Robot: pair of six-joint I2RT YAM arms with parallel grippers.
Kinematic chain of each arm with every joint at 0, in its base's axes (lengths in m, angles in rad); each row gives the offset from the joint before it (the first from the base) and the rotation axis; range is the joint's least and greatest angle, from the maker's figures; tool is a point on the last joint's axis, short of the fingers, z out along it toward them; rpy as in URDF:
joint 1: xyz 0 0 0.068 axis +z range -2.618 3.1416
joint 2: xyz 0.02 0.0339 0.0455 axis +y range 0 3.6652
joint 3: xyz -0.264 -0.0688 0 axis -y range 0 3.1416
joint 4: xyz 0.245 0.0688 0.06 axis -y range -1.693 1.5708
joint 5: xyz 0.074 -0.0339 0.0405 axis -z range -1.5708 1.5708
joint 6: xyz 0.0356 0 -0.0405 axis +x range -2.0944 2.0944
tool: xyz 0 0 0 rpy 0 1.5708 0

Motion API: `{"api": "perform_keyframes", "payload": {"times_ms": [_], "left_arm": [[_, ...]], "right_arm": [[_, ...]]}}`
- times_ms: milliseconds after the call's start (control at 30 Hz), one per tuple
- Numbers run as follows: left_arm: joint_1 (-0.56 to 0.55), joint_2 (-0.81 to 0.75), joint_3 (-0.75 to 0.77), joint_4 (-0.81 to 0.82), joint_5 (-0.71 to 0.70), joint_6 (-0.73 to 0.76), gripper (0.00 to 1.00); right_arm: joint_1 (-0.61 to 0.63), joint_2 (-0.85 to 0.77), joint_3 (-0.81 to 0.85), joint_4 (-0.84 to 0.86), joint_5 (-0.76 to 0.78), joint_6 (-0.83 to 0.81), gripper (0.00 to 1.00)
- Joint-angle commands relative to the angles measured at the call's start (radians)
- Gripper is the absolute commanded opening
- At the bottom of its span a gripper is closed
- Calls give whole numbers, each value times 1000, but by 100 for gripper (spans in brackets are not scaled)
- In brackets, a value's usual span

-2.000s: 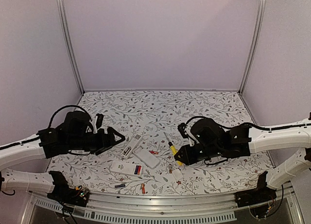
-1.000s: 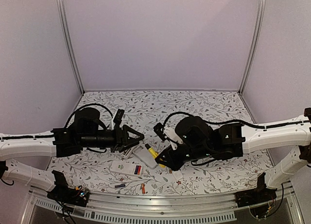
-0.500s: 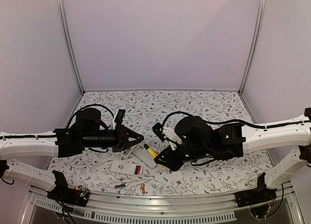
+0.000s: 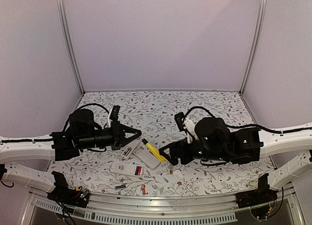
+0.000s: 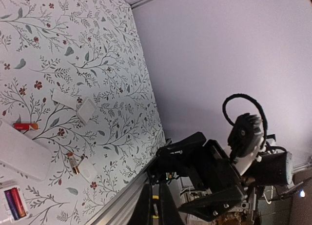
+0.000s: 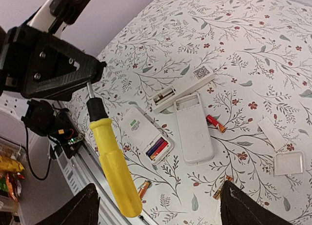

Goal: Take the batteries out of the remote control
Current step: Pass from the right arm to the left, then pass from the left arm to the right

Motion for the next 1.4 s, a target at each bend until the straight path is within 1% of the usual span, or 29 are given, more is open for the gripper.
{"api": "perform_keyframes", "payload": {"times_ms": [0, 100, 267, 367, 500, 633, 767, 967, 1167, 1367], "left_arm": [[-8, -57, -43, 167, -51, -6, 0], [-8, -70, -55, 221, -52, -2, 0], [-8, -85, -78, 297, -44, -3, 0], [-9, -89, -97, 374, -37, -3, 0], [-8, -94, -120, 450, -31, 0, 0], [-9, -99, -126, 481, -24, 9, 0], [-10, -107, -130, 490, -21, 21, 0], [-9, -114, -145, 518, -21, 23, 0], [-10, -112, -154, 547, -20, 23, 0], [-10, -113, -160, 557, -21, 24, 0]], "right_arm": [[3, -142, -158, 317, 90, 236, 91], [3, -209, -242, 486, 65, 321, 94], [3, -183, -204, 505, 38, 329, 94], [3, -148, -187, 538, 7, 334, 94], [3, -100, -168, 597, -34, 354, 91], [3, -49, -144, 647, -71, 367, 86], [2, -22, -125, 657, -76, 368, 80], [1, -14, -127, 701, -83, 392, 66], [-5, 12, -115, 725, -124, 408, 53], [-8, 29, -108, 744, -144, 410, 47]]}}
